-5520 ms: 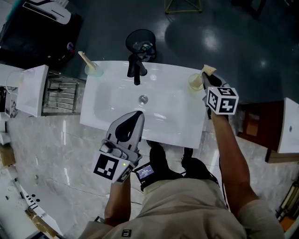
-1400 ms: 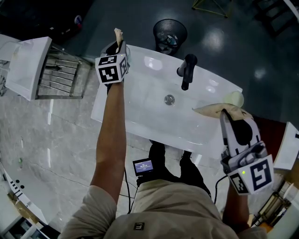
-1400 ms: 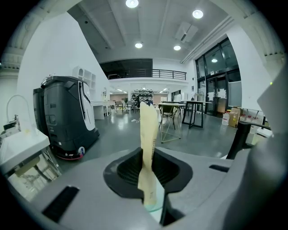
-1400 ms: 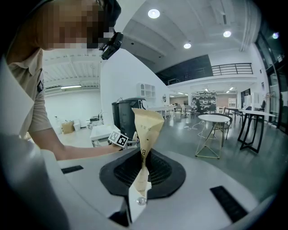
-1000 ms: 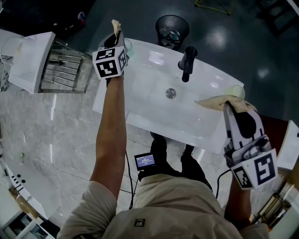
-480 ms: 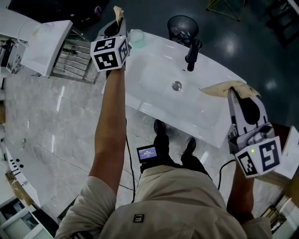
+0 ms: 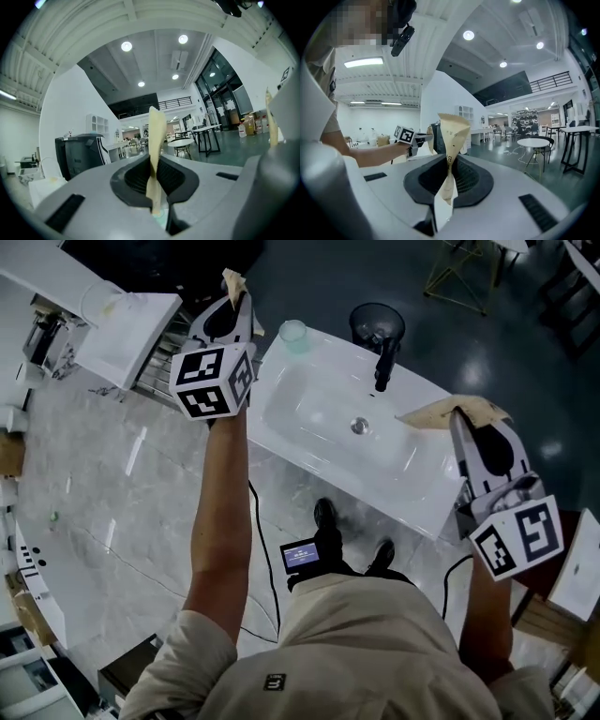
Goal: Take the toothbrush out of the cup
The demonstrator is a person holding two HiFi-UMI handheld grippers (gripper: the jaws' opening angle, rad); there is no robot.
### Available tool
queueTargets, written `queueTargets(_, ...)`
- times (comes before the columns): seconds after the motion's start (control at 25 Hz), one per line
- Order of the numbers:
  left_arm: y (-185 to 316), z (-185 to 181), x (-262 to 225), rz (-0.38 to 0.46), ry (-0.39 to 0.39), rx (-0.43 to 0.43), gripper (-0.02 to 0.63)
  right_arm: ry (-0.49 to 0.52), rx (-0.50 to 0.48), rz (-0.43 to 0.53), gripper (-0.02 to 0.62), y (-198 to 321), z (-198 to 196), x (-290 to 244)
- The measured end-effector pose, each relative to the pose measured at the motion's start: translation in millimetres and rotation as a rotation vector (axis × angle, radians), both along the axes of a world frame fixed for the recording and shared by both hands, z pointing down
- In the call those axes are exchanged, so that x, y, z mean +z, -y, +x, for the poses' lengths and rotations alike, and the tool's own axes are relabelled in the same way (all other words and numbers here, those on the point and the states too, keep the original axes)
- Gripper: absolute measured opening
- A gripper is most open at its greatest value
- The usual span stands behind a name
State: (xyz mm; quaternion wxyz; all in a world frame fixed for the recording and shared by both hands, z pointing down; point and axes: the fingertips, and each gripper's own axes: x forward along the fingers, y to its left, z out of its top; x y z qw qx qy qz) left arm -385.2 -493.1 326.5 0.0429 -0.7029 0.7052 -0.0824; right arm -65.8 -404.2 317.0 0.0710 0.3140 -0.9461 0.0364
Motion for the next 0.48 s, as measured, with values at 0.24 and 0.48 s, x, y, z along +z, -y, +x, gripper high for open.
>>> queueTargets(0.24,-59,32,-62,0.07,0.03,0.029,0.027,0.032,-0.037,0.047,0.028,-21,9,-31)
queueTargets(0.48,-113,81,-103,0.105,0.066,0.089,0.028,0.06,-0.055,0.095,0.028,-36,26,-61)
